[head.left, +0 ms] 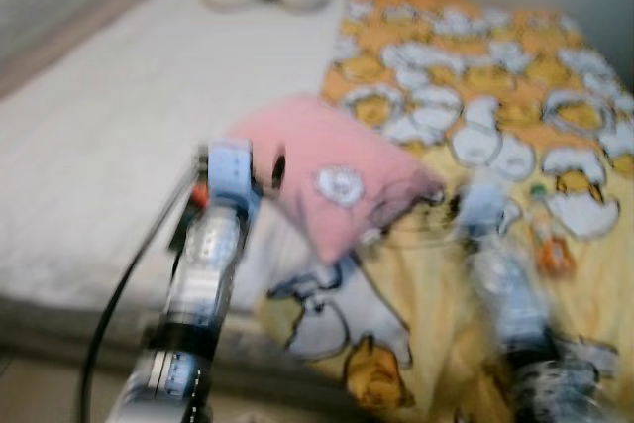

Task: Clean up the room

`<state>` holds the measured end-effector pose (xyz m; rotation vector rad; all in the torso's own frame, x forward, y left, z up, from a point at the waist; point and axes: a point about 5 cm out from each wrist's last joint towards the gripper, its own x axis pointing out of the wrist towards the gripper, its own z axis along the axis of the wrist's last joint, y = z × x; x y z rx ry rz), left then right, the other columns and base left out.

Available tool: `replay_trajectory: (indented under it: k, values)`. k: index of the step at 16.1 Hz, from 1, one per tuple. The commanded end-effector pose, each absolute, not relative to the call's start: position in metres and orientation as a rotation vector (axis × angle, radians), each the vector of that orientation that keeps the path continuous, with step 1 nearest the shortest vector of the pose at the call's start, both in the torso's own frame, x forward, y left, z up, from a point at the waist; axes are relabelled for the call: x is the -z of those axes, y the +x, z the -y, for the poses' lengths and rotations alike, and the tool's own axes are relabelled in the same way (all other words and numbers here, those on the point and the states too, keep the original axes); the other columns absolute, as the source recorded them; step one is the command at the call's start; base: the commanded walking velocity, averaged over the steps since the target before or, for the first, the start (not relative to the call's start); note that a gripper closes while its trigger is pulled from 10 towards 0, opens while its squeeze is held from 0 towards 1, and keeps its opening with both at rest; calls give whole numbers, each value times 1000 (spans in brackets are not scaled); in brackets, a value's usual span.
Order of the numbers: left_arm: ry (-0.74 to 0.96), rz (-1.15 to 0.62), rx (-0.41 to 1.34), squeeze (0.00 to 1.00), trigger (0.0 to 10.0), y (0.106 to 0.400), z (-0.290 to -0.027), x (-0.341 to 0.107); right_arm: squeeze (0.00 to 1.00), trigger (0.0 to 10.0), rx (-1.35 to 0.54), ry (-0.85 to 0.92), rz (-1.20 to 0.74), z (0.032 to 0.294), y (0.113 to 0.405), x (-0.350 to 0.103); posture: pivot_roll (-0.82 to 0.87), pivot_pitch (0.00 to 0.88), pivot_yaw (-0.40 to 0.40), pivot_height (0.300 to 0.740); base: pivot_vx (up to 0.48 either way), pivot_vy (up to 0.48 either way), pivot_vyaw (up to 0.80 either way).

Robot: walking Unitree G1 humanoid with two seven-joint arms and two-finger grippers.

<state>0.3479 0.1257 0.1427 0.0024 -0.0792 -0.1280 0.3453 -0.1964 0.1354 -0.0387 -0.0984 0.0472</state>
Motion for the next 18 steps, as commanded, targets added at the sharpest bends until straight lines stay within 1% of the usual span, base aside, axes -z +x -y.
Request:
replay_trajectory:
  k: [1,2,3,4,5,6,7,9,10,11,13,16,18]
  values:
    - [-77,-62,87,0,10000,356,-125,-134,0,10000,-47,-40,131,209,359,-162,-17,0,-14,740,0,0,0]
    - [-255,-196,60,0,10000,370,-130,-138,0,10000,-181,-49,29,206,384,-183,-16,0,-6,740,0,0,0]
    - [-280,-244,55,0,10000,372,-131,-136,0,10000,-210,-53,-10,205,388,-184,-12,0,-8,740,0,0,0]
    - [-367,-335,58,0,10000,375,-135,-129,0,10000,-268,-88,-106,201,392,-179,12,0,-17,740,0,0,0]
    - [-407,-371,62,0,10000,376,-136,-125,0,10000,-292,-90,-146,199,394,-175,18,0,-21,740,0,0,0]
    - [-506,-436,54,0,10000,377,-138,-116,0,10000,-321,-55,-223,196,395,-167,28,0,-25,740,0,0,0]
    - [-591,-466,36,0,10000,378,-140,-113,0,10000,-304,-12,-259,196,396,-163,42,0,-19,740,0,0,0]
    - [-644,-471,17,0,10000,380,-143,-116,0,10000,-275,-14,-270,198,398,-164,48,0,-7,740,0,0,0]
    - [-714,-447,42,0,10000,383,-141,-126,0,10000,-270,-10,-248,199,401,-173,57,0,-8,740,0,0,0]
    - [-737,-439,62,0,10000,384,-139,-131,0,10000,-267,-12,-229,199,403,-178,62,0,-11,740,0,0,0]
    - [-802,-458,81,0,10000,382,-133,-132,0,10000,-256,7,-198,196,407,-186,104,38,-42,740,0,0,0]
    - [-861,-537,97,0,10000,371,-116,-120,0,10000,-192,60,-229,196,405,-175,158,90,-71,740,0,0,0]
    - [-910,-566,114,0,10000,365,-103,-115,0,10000,-98,52,-227,205,404,-171,167,121,-76,740,0,0,0]
